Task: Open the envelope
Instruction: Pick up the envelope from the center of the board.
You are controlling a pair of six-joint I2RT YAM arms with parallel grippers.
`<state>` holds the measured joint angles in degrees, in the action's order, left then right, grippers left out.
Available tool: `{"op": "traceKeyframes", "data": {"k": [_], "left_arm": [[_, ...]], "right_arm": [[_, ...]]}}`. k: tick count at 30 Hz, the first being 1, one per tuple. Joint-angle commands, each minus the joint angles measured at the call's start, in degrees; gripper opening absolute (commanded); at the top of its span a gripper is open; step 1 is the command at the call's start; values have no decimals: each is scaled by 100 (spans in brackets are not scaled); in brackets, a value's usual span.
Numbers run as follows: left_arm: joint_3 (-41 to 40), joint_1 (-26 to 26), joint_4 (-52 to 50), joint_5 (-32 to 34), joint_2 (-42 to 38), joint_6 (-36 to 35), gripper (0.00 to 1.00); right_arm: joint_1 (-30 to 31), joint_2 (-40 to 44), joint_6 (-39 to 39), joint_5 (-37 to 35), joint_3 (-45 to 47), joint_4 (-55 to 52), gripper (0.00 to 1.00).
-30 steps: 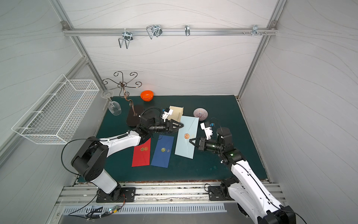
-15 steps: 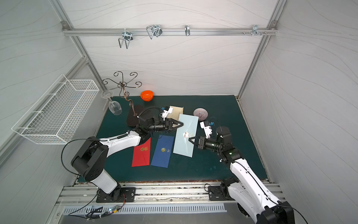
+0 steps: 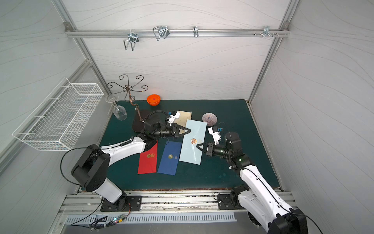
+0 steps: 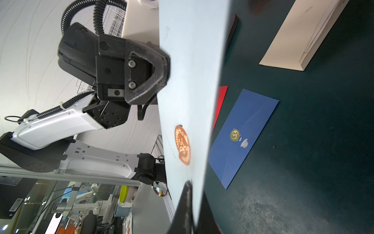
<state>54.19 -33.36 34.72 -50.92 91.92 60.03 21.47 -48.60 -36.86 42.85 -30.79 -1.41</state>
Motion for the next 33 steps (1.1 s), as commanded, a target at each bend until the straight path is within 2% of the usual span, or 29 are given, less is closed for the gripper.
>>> {"op": "traceKeyframes", "data": {"k": [1,4,5,6,9,10,12,15,17,19,21,23,24,25,30,33], "left_arm": [[170,-9,-261,58,-251,-261,0],[236,-15,-950,267,-424,-720,0],[277,-14,-1410,394,-523,-975,0],[309,-29,-1766,550,-606,-1220,0],[447,-99,-2822,1159,-885,-1930,0],[477,-121,-3018,1360,-963,-2083,0],[499,-190,-3363,1800,-1078,-2303,0],[589,-402,-3883,2587,-1208,-2672,0],[586,-592,-4053,3242,-1278,-2783,0],[479,-733,-3926,3624,-1362,-2795,0],[331,-850,-3698,3921,-1453,-2823,0],[105,-969,-3297,4149,-1563,-2926,0],[-99,-1030,-2938,4205,-1624,-3029,0],[-306,-1071,-2483,4244,-1665,-3103,0],[-1200,-1263,-816,4426,-1756,-3560,0],[-1397,-1364,-671,4734,-1808,-4021,0]], "right_arm": [[15,103,162,-348,-26,-389,16],[0,224,366,-811,-216,-984,26],[-2,272,406,-937,-264,-1140,31],[-16,304,433,-1053,-302,-1269,33],[-63,397,413,-1322,-375,-1554,40],[-78,412,362,-1422,-391,-1645,41],[-99,430,220,-1694,-448,-1837,51],[-145,414,-96,-2206,-555,-2198,57],[-216,404,-225,-2526,-651,-2489,66],[-321,416,-349,-2729,-721,-2752,79],[-466,472,-430,-2753,-781,-2929,98],[-627,539,-599,-2809,-749,-3115,99],[-681,557,-1033,-3045,-674,-3297,99],[-763,558,-1255,-2993,-554,-3326,99],[-829,493,-1199,-1732,-133,-2392,99],[-756,414,-993,-1602,-226,-2316,98]]}}
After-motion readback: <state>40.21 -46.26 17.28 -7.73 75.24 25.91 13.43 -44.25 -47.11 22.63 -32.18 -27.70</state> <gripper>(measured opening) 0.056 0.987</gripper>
